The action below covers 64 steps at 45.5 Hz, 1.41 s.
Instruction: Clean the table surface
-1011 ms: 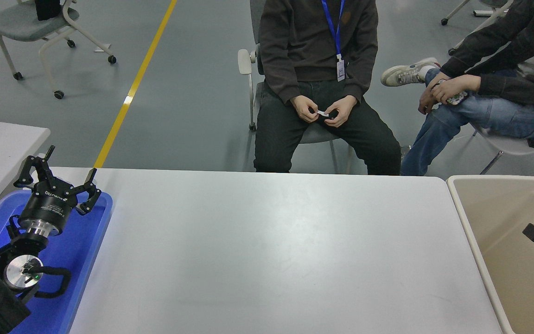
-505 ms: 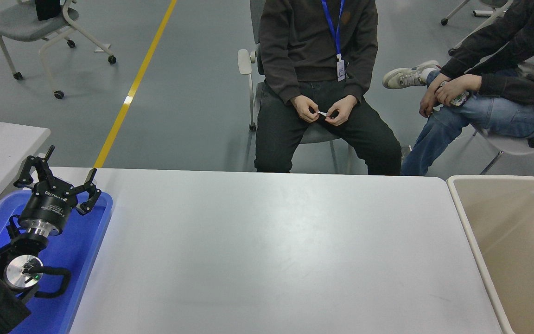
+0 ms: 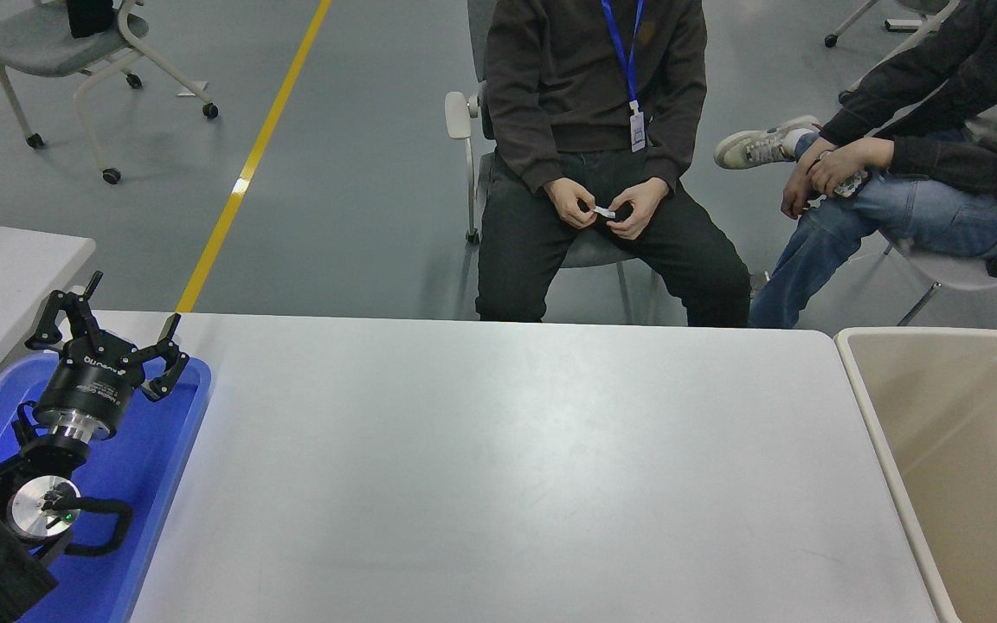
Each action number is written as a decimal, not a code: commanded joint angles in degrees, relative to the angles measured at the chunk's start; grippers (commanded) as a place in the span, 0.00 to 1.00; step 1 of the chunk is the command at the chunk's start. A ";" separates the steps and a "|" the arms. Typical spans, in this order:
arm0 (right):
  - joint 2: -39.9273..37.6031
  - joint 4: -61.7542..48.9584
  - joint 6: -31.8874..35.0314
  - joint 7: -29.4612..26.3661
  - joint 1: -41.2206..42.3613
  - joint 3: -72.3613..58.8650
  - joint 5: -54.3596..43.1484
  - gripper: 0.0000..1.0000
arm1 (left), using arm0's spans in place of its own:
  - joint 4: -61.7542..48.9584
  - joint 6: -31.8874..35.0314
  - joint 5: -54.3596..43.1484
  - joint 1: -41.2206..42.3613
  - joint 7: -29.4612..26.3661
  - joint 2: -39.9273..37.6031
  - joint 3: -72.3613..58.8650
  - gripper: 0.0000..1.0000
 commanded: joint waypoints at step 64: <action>20.80 48.71 3.56 9.23 -22.13 55.20 -18.19 0.99 | 0.00 0.00 0.00 0.00 0.00 0.00 0.00 1.00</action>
